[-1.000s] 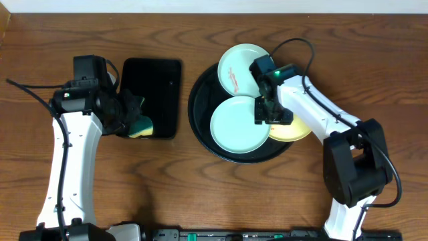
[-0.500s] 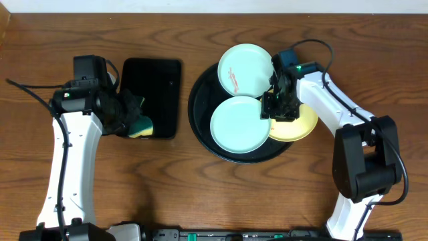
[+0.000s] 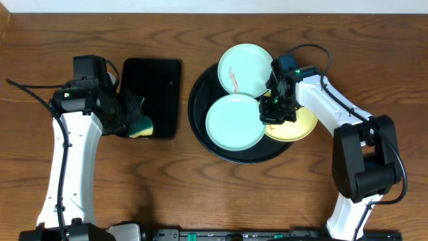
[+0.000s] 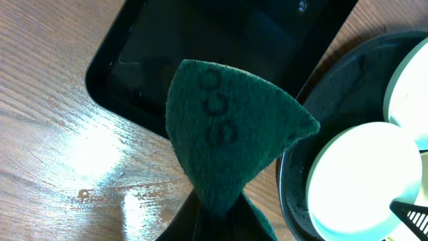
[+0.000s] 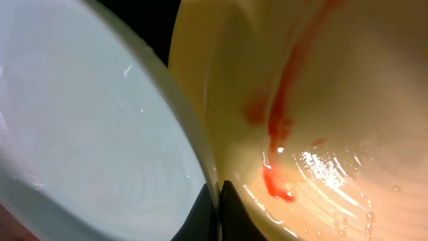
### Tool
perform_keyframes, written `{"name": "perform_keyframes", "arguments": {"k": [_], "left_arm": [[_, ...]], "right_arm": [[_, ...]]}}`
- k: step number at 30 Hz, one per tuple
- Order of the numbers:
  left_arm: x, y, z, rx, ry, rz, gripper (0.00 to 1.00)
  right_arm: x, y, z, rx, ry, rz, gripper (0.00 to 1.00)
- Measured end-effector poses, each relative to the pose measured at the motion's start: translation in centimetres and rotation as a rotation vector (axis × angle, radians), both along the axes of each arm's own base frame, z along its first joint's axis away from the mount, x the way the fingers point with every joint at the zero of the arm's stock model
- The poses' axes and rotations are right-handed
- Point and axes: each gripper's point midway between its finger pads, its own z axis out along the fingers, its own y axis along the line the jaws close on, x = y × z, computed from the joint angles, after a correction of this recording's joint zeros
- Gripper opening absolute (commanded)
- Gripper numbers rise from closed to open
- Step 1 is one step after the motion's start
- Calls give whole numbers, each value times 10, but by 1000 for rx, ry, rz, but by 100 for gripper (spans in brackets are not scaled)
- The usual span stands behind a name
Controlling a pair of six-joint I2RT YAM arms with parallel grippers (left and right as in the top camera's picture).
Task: Clean dirty plates on tray and stack at the side
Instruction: 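Grip the rim of the cleaned pale green plate with the right gripper, then lift the pale green plate with the right gripper and place it at the right side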
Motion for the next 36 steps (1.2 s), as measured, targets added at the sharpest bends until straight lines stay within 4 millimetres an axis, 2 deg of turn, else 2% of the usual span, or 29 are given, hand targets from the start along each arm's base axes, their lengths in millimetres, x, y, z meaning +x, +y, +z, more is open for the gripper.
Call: {"name": "perform_keyframes", "arguments": {"k": [7,12,16,20,25,28,36], "left_arm": [[0,0,0,0,0,0,8],[0,0,0,0,0,0,8],[0,0,0,0,0,0,8],[0,0,0,0,-1,0,8],[1,0,0,1,-4,0,8],[1,0,0,1,-4,0,8],[1,0,0,1,-4,0,8]], "right_arm": [[-1,-8,4,-12,22,-9,1],[14,-10,29,-40,-27,10,1],[34,-11,67,-120,-146,59,1],[51,-4,123,-261,-353,144,1],[57,16,189,-484,-619,257,1],[58,32,211,-611,-743,322,1],[50,67,255,-888,-969,463,1]]}}
